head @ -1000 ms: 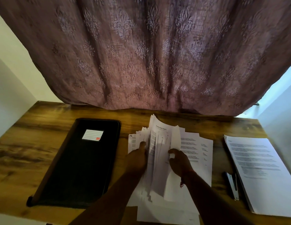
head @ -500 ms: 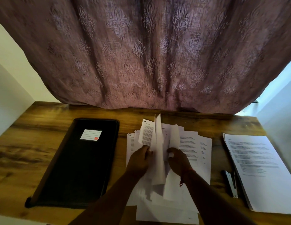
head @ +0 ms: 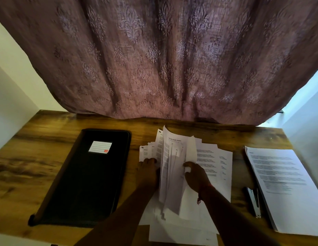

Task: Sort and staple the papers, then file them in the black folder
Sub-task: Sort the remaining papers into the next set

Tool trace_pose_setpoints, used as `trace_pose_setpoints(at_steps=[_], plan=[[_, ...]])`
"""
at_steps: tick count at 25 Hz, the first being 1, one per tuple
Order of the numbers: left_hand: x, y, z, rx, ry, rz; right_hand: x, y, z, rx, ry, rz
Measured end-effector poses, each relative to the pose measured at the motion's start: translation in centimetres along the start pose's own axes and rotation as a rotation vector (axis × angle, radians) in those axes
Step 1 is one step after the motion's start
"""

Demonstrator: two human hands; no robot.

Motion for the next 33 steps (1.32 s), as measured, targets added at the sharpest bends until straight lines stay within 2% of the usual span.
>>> trace_pose_setpoints(at_steps=[4, 6, 13, 18, 19, 21, 25, 29, 33], plan=[[-1.1, -1.5, -1.4, -0.285, -0.025, -0.064, 0.1, -0.1, 0.0, 0.011, 0.0, -0.004], [-1.5, -2.2, -1.6, -0.336, -0.028, -0.058, 0.1, 0.0, 0.0, 0.022, 0.001, -0.003], [-1.8, -2.7, -2.1, -0.192, 0.043, 0.008, 0.4, -0.1, -0.1, 0.033, 0.015, 0.009], [-2.4, -2.1, -1.6, -0.056, 0.096, -0.004, 0.4, -0.1, -0.2, 0.039, 0.016, 0.012], [-2.5, -2.5, -1.7, -0.023, 0.127, -0.061, 0.4, -0.1, -0.2, 0.041, 0.014, 0.011], [-2.5, -3.0, -1.7, -0.06, 0.135, -0.109, 0.5, -0.1, -0.3, 0.04, 0.012, 0.008], [-3.2, -4.7, -4.0, -0.289, 0.046, -0.084, 0.6, -0.3, 0.0, 0.023, 0.018, -0.002], [-4.3, -7.7, -6.4, -0.465, 0.002, -0.254, 0.6, -0.4, 0.5, -0.049, 0.021, 0.011], [-5.2, -11.6, -7.3, -0.559, 0.181, -0.409, 0.8, -0.6, 0.8, -0.114, 0.037, 0.046]])
Point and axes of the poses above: each hand's wrist, its own x-axis towards the middle knuckle, its own y-axis out of the palm, z = x × y, the point moved 2 cm from there along x, towards the middle knuckle, and after that the axes turned 12 degrees about -x, right-handed, at the moved point
